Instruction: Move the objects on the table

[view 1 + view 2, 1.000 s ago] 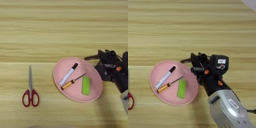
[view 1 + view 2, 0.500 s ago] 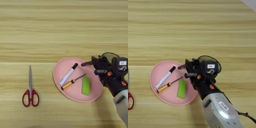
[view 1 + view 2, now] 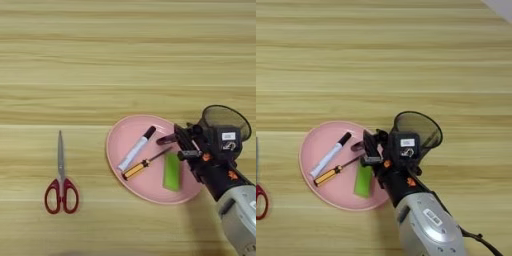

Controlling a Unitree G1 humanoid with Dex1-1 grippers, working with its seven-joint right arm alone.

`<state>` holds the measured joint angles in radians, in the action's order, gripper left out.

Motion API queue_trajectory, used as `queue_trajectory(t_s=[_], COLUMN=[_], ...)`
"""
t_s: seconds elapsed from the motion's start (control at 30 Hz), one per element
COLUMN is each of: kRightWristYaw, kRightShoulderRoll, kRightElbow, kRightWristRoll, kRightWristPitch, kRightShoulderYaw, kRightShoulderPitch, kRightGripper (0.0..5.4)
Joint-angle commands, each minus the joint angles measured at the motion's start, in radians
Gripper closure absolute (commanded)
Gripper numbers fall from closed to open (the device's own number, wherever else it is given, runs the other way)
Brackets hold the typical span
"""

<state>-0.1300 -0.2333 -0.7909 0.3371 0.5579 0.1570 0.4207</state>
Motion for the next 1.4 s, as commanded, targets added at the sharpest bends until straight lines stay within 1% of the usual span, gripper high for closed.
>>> queue_trajectory(t_s=[0.03, 0.27, 0.4, 0.63, 0.67, 0.77, 0.9, 0.97, 1.0, 1.23, 1.4], kRightWristYaw=[-0.007, -0.02, -0.032, -0.063, -0.066, -0.07, -0.076, -0.077, -0.077, -0.077, -0.077], kRightShoulderRoll=[-0.004, 0.005, -0.003, -0.013, -0.014, -0.017, -0.019, -0.02, -0.02, -0.019, -0.018], kRightElbow=[-0.015, -0.01, -0.01, -0.005, -0.004, -0.005, -0.008, -0.008, -0.008, -0.006, -0.008], kRightWristRoll=[-0.028, -0.049, -0.056, -0.065, -0.068, -0.073, -0.082, -0.087, -0.088, -0.093, -0.099], kRightWristPitch=[-0.052, -0.055, -0.05, -0.023, -0.02, -0.013, -0.003, 0.002, 0.004, 0.012, 0.011], kRightShoulderYaw=[-0.011, -0.042, -0.059, -0.114, -0.121, -0.13, -0.143, -0.147, -0.148, -0.143, -0.144], kRightShoulderPitch=[-0.015, -0.004, 0.002, 0.021, 0.024, 0.03, 0.037, 0.041, 0.042, 0.042, 0.041], kRightGripper=[4.26, 4.26, 4.26, 4.27, 3.91, 3.67, 3.2, 3.06, 2.91, 2.36, 1.83])
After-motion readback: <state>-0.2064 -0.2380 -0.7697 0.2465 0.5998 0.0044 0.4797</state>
